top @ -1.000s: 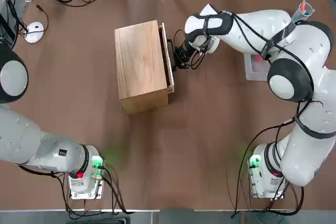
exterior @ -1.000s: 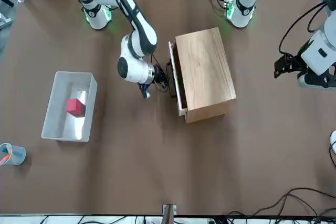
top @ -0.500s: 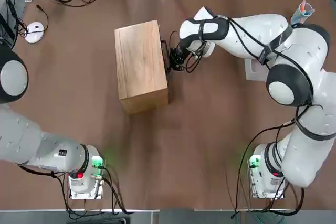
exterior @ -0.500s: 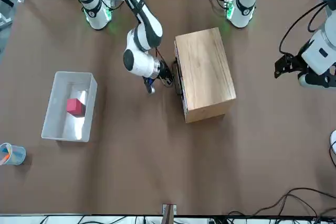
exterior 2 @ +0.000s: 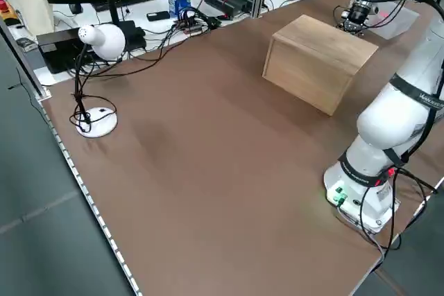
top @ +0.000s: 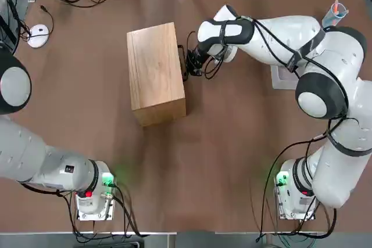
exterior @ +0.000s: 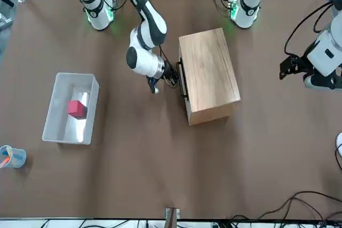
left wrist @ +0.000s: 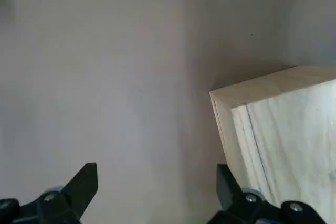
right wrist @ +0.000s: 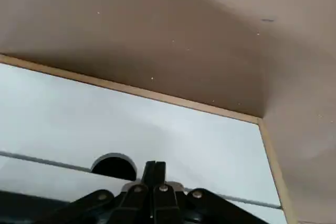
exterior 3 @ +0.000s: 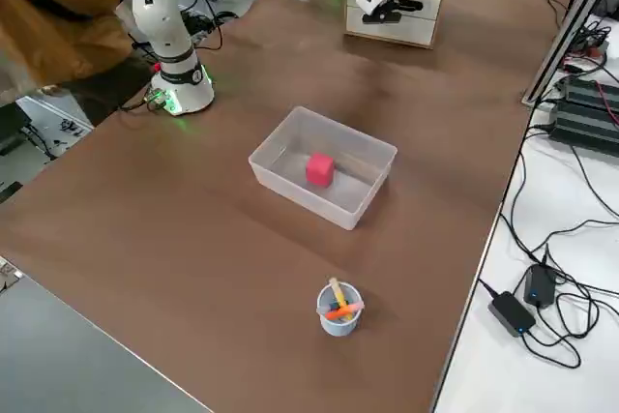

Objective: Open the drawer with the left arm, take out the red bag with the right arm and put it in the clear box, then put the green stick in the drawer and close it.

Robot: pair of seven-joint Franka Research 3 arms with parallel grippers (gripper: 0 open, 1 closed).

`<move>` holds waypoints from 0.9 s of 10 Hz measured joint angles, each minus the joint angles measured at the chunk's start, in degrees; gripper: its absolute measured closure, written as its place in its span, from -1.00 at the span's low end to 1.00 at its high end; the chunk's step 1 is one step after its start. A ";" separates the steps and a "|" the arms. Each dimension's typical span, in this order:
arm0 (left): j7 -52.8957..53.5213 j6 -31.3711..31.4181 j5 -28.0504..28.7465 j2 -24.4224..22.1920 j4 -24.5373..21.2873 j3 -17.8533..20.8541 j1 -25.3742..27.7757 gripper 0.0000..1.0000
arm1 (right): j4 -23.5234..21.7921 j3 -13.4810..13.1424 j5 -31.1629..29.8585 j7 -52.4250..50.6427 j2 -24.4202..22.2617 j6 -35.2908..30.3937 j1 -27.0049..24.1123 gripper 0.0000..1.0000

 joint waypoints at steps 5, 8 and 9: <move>0.01 0.00 0.00 0.05 0.01 0.00 0.02 -1.00 | 3.59 -0.91 -12.80 -0.41 -2.94 -13.01 -12.87 0.52; 0.01 0.10 0.00 0.06 0.08 0.04 0.05 -1.00 | 4.81 -1.10 -24.61 -5.85 -7.16 -23.90 -22.61 -0.37; 0.01 0.14 0.00 0.06 0.11 0.06 0.07 -1.00 | 5.18 -1.19 -28.04 -10.63 -8.82 -26.26 -26.49 -0.68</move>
